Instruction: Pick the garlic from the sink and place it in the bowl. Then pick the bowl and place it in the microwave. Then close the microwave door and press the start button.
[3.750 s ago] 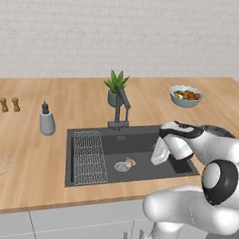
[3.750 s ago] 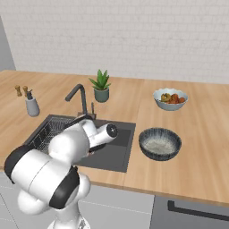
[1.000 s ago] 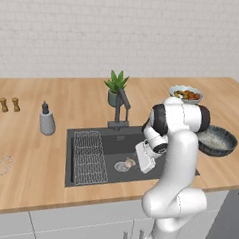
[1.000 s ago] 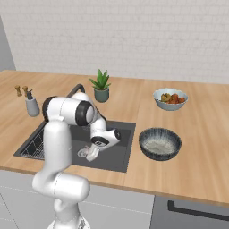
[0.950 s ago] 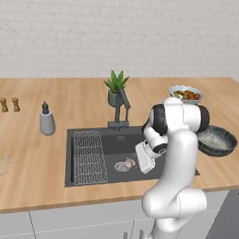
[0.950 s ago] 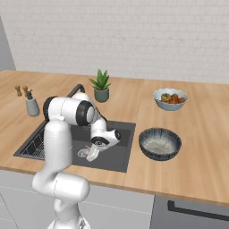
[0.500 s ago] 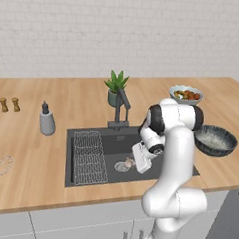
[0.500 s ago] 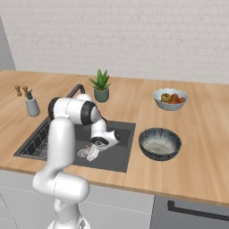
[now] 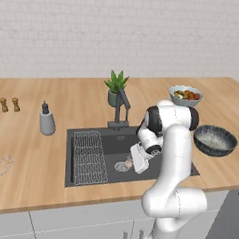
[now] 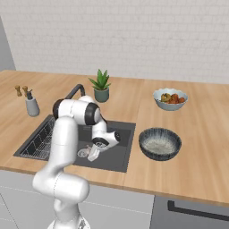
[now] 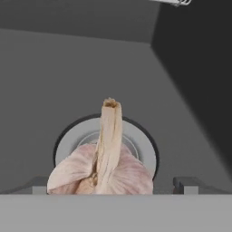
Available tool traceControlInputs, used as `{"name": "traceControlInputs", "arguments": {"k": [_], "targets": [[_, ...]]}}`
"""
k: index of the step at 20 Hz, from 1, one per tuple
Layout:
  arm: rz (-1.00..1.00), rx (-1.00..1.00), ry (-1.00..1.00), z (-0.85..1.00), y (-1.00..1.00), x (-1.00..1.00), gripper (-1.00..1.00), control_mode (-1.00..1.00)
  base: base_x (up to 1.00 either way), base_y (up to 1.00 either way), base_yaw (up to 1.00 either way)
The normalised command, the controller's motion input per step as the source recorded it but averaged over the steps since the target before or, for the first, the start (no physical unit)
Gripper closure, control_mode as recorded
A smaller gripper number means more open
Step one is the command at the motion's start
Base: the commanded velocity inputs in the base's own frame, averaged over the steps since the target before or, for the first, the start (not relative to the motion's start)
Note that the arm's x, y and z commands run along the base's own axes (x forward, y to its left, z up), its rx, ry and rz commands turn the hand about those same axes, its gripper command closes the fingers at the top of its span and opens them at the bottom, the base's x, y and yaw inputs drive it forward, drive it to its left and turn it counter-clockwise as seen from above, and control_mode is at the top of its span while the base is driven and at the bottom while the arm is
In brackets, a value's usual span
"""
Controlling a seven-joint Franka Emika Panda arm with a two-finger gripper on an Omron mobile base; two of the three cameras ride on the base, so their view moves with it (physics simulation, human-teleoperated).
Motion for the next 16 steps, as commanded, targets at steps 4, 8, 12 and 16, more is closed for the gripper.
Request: {"name": "traceControlInputs", "arguments": {"k": [4, 8, 12, 16], "targets": [[0.00, -0.02, -0.03, -0.29, 0.17, 0.00, 1.00, -1.00, 0.00, 0.00, 0.00], [0.01, 0.00, -0.02, -0.20, 0.09, 0.00, 1.00, -1.00, 0.00, 0.00, 0.00], [0.01, 0.00, -0.08, 0.10, 0.00, -0.21, 1.00, -1.00, 0.00, 0.00, 0.00], [0.00, 0.00, -0.25, 0.76, 0.00, -0.46, 1.00, -1.00, 0.00, 0.00, 0.00]]}}
